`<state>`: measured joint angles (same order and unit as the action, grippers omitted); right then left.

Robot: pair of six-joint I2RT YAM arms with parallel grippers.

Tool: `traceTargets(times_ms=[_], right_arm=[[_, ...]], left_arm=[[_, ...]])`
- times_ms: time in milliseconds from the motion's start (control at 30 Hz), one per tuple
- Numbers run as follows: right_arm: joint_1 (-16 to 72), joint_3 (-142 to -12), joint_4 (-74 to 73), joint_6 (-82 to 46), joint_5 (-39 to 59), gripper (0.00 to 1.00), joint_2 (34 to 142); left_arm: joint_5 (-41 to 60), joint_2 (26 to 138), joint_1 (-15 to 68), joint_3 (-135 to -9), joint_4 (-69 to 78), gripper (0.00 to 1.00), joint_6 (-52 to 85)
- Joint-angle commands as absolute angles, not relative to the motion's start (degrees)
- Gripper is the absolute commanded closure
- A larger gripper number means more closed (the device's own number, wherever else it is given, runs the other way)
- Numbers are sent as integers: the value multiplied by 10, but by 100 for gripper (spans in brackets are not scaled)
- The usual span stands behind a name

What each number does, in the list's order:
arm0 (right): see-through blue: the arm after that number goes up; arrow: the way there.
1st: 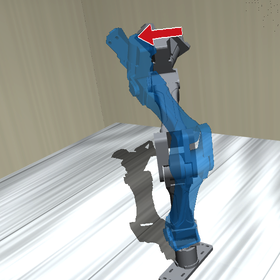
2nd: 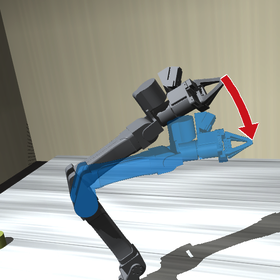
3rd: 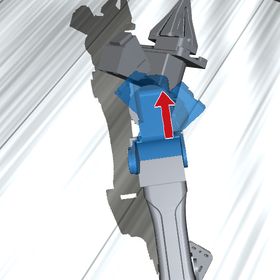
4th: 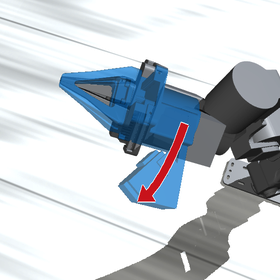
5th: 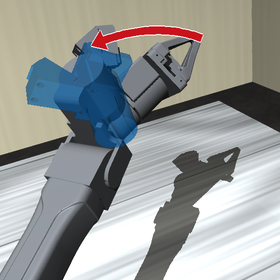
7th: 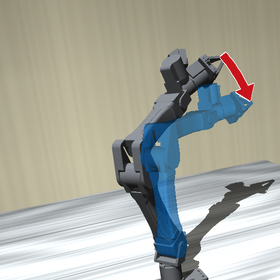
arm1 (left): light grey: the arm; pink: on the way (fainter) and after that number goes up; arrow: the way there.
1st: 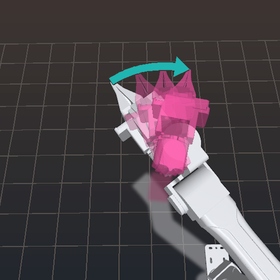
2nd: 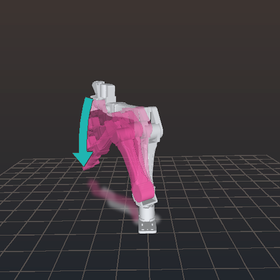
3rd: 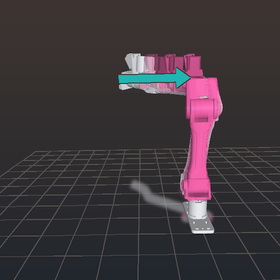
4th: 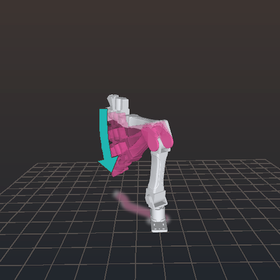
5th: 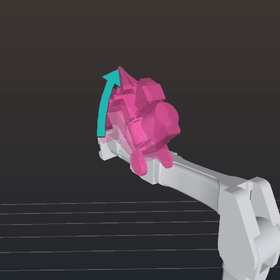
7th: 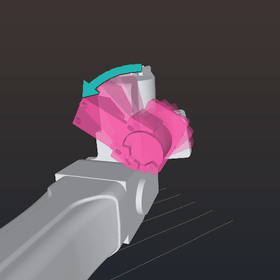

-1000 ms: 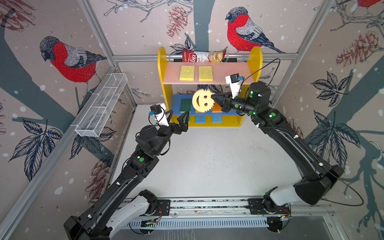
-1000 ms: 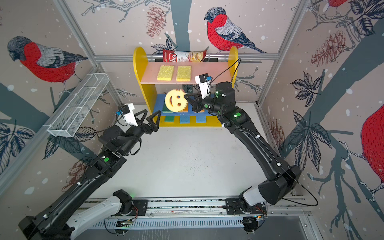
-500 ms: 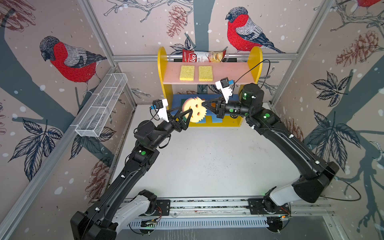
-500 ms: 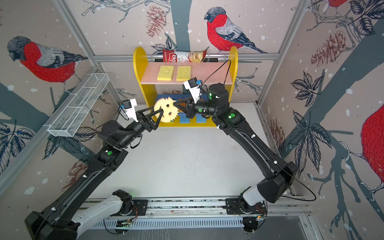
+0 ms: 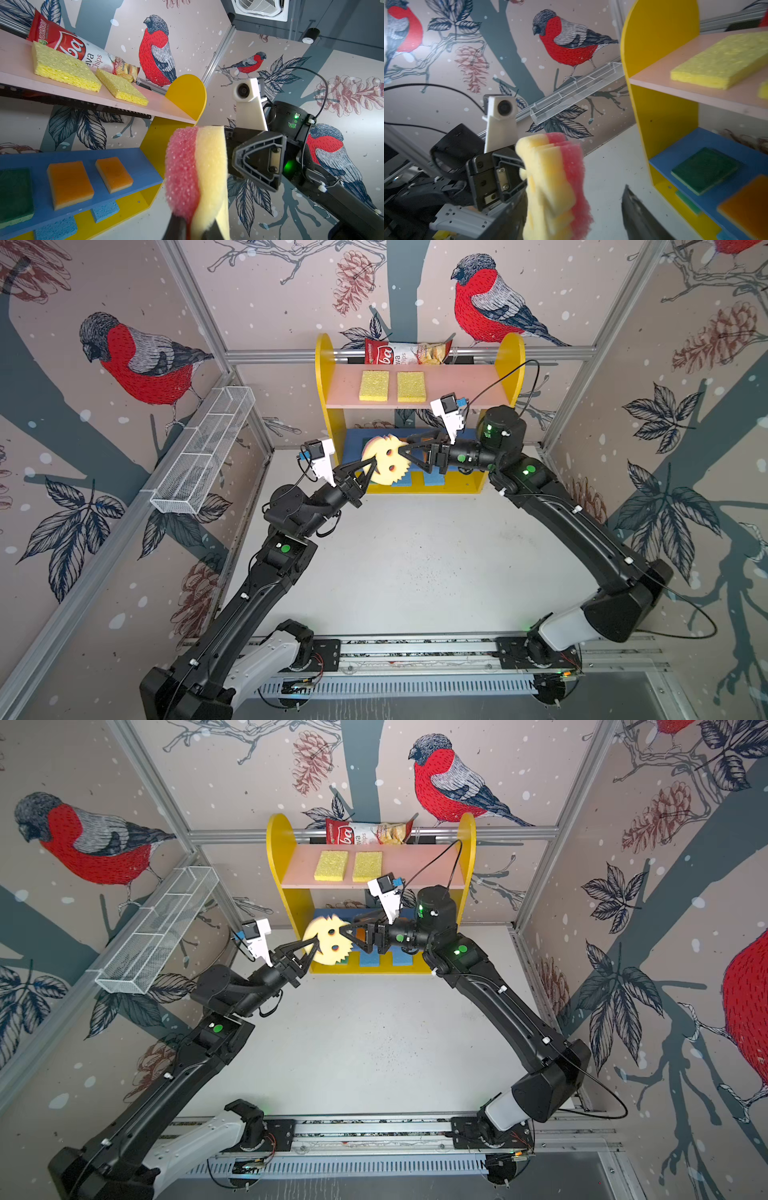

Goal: Place and organize the cleaning sponges onto the shelf

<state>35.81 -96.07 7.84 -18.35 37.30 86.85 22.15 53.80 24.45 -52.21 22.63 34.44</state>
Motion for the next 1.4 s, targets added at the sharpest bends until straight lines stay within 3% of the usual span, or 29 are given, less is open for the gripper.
traceTargets(times_ms=[0, 133, 333, 467, 900, 1367], right_arm=[[345, -996, 101, -175, 218, 33, 872], [344, -1055, 146, -134, 50, 38, 900], [353, -1161, 201, -96, -78, 43, 984], [358, -1226, 221, -82, -114, 45, 1039], [334, -1327, 232, -126, -52, 47, 1128], [317, -1364, 244, -156, -6, 55, 1169]], left_arm=[[198, 528, 240, -526, 217, 100, 324], [178, 519, 236, -528, 188, 100, 310], [137, 509, 230, -538, 135, 100, 292], [112, 494, 225, -540, 102, 100, 277], [27, 438, 217, -540, 14, 100, 240], [22, 448, 216, -541, 8, 100, 242]])
